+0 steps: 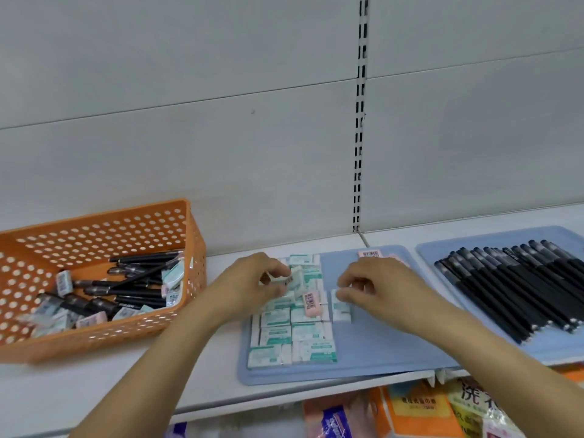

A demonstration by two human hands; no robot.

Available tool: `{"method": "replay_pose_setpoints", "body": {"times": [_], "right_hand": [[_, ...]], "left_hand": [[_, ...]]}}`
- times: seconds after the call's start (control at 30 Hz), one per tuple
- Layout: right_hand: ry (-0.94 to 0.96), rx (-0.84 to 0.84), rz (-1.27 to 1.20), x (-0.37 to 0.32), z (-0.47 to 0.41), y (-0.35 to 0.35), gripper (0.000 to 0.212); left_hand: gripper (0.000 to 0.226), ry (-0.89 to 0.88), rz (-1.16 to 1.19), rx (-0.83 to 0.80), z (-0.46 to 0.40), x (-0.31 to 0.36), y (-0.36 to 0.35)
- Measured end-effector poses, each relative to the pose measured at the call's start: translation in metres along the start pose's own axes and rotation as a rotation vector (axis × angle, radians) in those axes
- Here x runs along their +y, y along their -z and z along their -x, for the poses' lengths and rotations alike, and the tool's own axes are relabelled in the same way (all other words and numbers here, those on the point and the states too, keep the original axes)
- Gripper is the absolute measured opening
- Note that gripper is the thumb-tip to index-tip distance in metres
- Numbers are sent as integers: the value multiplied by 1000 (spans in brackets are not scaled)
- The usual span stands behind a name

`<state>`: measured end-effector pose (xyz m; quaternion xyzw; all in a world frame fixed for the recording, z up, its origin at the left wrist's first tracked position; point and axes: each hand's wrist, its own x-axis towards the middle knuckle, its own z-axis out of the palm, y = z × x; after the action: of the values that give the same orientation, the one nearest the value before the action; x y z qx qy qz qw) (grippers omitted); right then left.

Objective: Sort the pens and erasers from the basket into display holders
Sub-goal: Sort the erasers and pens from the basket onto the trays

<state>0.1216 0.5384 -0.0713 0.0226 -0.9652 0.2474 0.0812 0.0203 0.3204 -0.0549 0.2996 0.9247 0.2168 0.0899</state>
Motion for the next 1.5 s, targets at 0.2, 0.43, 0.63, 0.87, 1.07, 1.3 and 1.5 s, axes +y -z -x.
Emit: {"method": "replay_pose_setpoints", "body": {"times": [0.2, 0.43, 0.63, 0.87, 1.07, 1.3, 1.5], "right_hand": [[87, -26, 42, -29, -33, -34, 45], [-76, -40, 216, -47, -66, -55, 47], [-73, -17, 66, -49, -67, -63, 31], [-414, 237, -78, -9, -52, -23, 17], [-244, 160, 227, -39, -49, -37, 41], [-195, 28, 354, -46, -62, -47, 23], [-49, 45, 340, -24, -70, -50, 42]], "left_hand": [[50, 31, 18, -74, 8, -10, -3], [51, 90, -3, -59, 13, -15, -8], [35, 62, 19, -54, 19, -27, -13], [24, 58, 104, 183, 19, -38, -21], [27, 120, -10, 271, -5, -36, -29], [28, 66, -7, 272, -15, -46, -37], [33, 32, 82, 215, -19, -47, -40]]}}
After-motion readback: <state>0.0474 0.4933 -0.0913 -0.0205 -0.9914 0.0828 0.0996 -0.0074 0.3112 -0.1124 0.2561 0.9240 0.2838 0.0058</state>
